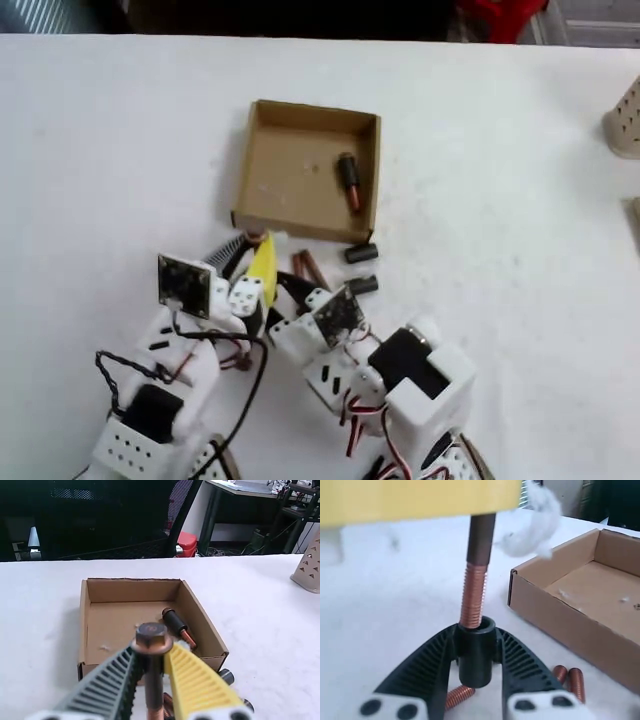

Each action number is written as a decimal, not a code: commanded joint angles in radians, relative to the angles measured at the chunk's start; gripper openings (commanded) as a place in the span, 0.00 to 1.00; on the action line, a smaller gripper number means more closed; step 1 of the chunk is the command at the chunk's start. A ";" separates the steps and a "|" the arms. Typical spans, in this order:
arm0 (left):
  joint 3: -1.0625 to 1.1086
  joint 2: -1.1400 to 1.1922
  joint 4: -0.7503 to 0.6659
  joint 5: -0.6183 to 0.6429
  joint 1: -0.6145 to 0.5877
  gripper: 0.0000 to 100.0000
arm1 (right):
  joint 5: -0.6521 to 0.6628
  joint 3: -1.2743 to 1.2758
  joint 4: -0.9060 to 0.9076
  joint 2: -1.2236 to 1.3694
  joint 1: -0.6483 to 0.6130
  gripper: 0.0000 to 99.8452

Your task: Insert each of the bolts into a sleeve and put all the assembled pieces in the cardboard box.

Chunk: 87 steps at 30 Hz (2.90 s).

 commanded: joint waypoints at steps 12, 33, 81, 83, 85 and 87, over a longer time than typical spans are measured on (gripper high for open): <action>-0.002 -0.013 0.069 0.049 0.005 0.02 | -0.012 0.046 -0.104 -0.005 -0.016 0.02; -0.002 -0.018 0.292 0.071 0.064 0.02 | -0.015 0.041 -0.142 -0.015 0.024 0.02; -0.210 -0.018 0.285 0.150 -0.414 0.05 | -0.015 0.017 -0.150 -0.005 0.071 0.02; -0.196 -0.018 0.301 0.150 -0.458 0.06 | -0.015 0.018 -0.150 -0.005 0.071 0.02; -0.175 -0.018 0.321 0.150 -0.483 0.04 | -0.015 0.020 -0.150 -0.005 0.071 0.02; -0.141 -0.018 0.336 0.149 -0.493 0.03 | -0.015 0.021 -0.150 -0.008 0.071 0.02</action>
